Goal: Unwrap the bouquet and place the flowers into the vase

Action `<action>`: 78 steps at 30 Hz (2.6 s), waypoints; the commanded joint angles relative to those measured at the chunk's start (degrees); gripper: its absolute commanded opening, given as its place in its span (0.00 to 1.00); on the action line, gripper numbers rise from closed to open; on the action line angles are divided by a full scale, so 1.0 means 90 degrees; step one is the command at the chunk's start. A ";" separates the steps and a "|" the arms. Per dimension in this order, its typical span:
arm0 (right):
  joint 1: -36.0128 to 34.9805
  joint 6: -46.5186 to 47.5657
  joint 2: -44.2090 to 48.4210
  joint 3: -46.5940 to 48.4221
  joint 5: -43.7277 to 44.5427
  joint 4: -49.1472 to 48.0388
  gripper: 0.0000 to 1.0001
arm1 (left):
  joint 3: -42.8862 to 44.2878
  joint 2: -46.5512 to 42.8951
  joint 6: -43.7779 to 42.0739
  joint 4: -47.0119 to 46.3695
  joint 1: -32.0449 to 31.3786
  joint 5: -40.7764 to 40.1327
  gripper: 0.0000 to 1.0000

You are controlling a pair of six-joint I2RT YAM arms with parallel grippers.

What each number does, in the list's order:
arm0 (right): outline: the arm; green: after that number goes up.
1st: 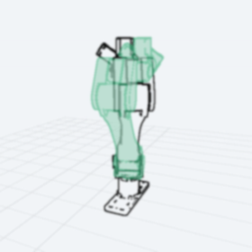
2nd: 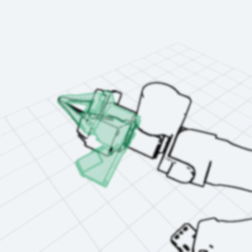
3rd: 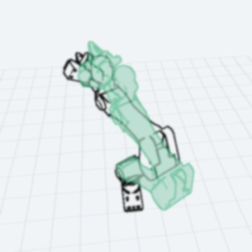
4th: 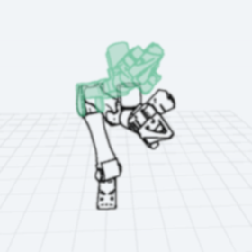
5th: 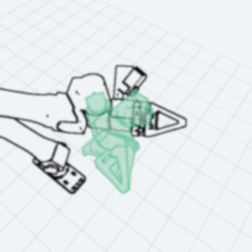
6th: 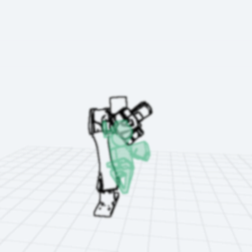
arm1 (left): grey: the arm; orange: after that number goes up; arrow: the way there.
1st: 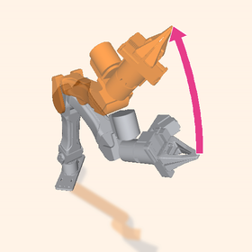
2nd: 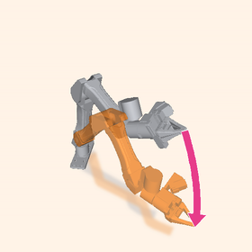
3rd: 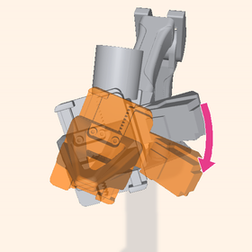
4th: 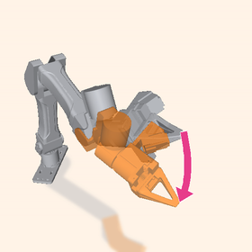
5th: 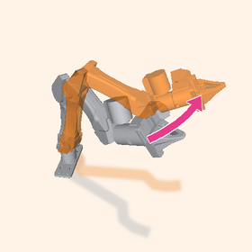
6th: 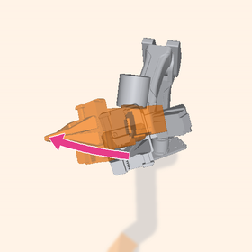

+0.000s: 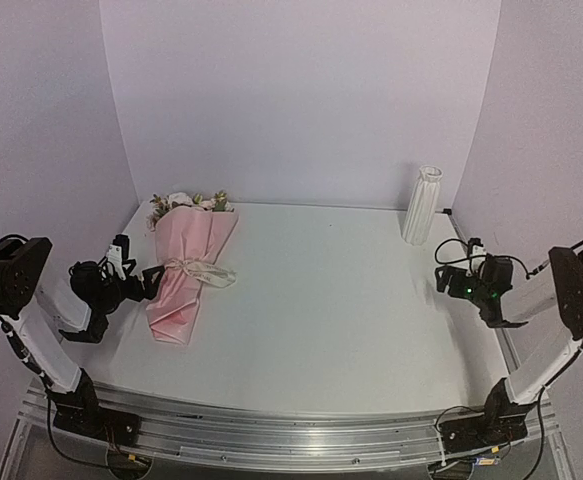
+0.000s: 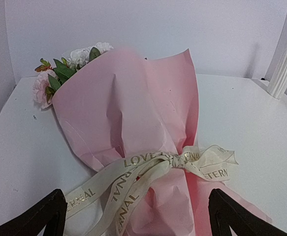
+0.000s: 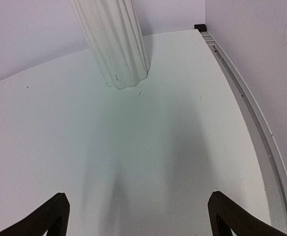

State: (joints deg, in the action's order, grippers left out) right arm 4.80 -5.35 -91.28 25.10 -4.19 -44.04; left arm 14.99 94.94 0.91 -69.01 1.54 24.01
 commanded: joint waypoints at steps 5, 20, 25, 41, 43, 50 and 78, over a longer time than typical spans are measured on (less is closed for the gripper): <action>-0.0021 -0.0593 0.2014 0.0961 -0.0266 0.1906 0.95 | -0.0095 -0.0363 -0.0187 -0.0268 -0.0005 0.0152 1.00; -0.2030 -0.1005 0.2214 0.2921 0.0784 0.4547 0.93 | 0.4680 -0.1296 -0.0940 0.8894 -0.1574 -0.0882 1.00; -0.2658 -0.1310 0.1355 0.3376 0.0702 0.4546 0.91 | 0.6276 0.0346 -0.1595 1.0394 -0.2204 -0.1721 1.00; -0.3863 -0.1767 -0.0435 0.4090 0.0203 0.4194 0.90 | 0.7525 0.2662 -0.2053 0.9924 -0.2984 -0.3637 0.40; -0.3891 -0.1774 -0.0443 0.4091 0.0219 0.4169 0.90 | 0.7495 0.2601 -0.1902 0.9922 -0.3038 -0.3593 0.20; -0.3922 -0.1854 -0.0400 0.4048 0.0284 0.4143 0.90 | 0.7456 0.2336 -0.1344 1.0228 -0.3296 -0.2867 0.00; -0.3721 -0.2578 0.0371 0.3225 -0.0723 0.5335 0.87 | 0.9574 0.3813 -0.0807 0.9893 -0.5786 -0.1969 0.36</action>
State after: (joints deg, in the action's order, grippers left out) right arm -29.78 -27.58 -88.88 53.87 -11.79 -2.42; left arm 101.97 132.53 -1.47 23.23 -51.00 4.39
